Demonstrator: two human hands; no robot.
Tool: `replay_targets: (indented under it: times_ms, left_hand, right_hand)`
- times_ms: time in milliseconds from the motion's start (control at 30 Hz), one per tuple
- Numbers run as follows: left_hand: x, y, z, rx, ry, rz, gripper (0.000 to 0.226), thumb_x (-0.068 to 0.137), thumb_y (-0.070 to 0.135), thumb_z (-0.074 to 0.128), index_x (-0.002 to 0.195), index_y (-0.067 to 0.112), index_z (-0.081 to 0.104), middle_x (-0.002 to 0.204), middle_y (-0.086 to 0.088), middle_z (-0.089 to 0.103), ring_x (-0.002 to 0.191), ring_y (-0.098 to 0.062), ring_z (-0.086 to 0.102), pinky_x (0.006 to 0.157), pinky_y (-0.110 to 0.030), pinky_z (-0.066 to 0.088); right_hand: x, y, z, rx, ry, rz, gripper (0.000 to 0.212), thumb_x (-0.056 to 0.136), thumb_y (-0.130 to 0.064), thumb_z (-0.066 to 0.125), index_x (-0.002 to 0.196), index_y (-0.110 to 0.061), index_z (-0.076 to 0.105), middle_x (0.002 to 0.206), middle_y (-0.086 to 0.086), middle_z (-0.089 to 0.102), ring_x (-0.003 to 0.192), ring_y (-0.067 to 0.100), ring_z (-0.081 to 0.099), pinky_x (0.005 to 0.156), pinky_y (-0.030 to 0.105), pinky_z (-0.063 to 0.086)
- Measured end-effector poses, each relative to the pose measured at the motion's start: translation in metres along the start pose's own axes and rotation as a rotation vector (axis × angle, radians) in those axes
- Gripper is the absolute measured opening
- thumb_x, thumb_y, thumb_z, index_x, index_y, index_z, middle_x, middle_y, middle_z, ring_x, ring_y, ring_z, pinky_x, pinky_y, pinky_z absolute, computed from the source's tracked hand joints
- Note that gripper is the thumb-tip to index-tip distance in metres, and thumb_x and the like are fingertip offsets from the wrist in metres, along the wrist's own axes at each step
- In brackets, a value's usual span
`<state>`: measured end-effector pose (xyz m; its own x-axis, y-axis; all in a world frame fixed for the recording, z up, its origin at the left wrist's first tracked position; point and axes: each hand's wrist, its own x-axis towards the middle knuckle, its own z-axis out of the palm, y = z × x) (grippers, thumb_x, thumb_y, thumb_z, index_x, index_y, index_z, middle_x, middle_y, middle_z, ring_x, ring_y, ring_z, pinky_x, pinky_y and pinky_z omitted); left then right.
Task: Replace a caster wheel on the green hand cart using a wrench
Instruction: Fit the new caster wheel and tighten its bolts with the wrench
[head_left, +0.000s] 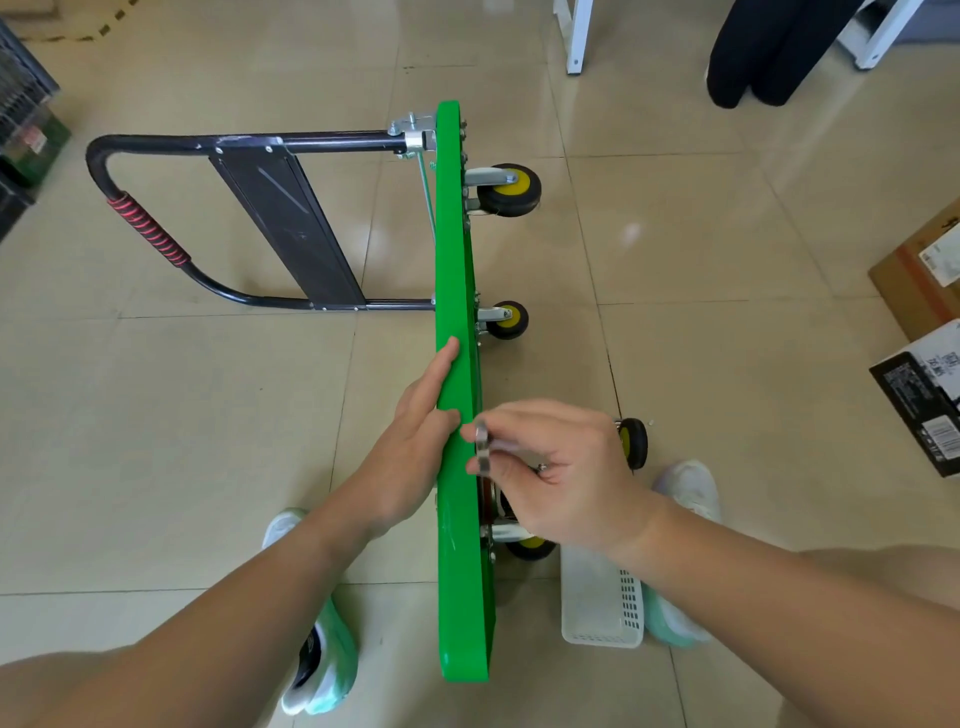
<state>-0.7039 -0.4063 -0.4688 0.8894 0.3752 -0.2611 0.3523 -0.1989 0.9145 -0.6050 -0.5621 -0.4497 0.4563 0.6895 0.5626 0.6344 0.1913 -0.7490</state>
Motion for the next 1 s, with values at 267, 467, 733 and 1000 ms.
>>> replay_targets:
  times_ms: [267,467,733,1000]
  left_hand:
    - [0.002,-0.003,0.002,0.005,0.017,-0.007,0.072,0.093,0.039,0.033,0.159,0.06,0.013,0.153,0.035,0.028,0.133,0.025,0.03,0.1,-0.001,0.03]
    - [0.002,-0.002,0.001,0.012,0.017,-0.006,0.072,0.093,0.037,0.034,0.158,0.059,0.012,0.151,0.043,0.023,0.138,0.025,0.024,0.109,-0.004,0.024]
    - [0.003,-0.004,-0.001,0.014,0.001,-0.001,0.07,0.092,0.039,0.035,0.153,0.067,0.013,0.146,0.049,0.021,0.132,0.031,0.025,0.098,0.005,0.025]
    - [0.004,-0.007,-0.002,-0.011,0.006,0.0,0.07,0.091,0.04,0.035,0.147,0.077,0.015,0.143,0.052,0.024,0.125,0.031,0.035,0.087,0.006,0.032]
  right_hand:
    - [0.045,0.018,-0.001,0.15,0.033,0.529,0.016,0.085,-0.011,0.076,0.093,-0.024,0.078,0.087,-0.008,0.079,0.08,0.008,0.075,0.077,0.03,0.063]
    - [0.073,0.036,0.0,0.193,-0.046,0.743,0.024,0.091,-0.012,0.072,0.076,-0.031,0.073,0.072,-0.004,0.076,0.071,0.015,0.076,0.065,0.032,0.062]
    - [0.09,0.062,0.003,0.384,0.002,1.158,0.005,0.092,-0.007,0.072,0.091,-0.006,0.067,0.082,0.011,0.074,0.063,0.02,0.075,0.065,0.036,0.064]
    - [0.088,0.066,0.001,0.385,-0.094,1.073,0.01,0.093,-0.006,0.068,0.093,-0.017,0.068,0.085,0.006,0.073,0.069,0.018,0.074,0.068,0.035,0.063]
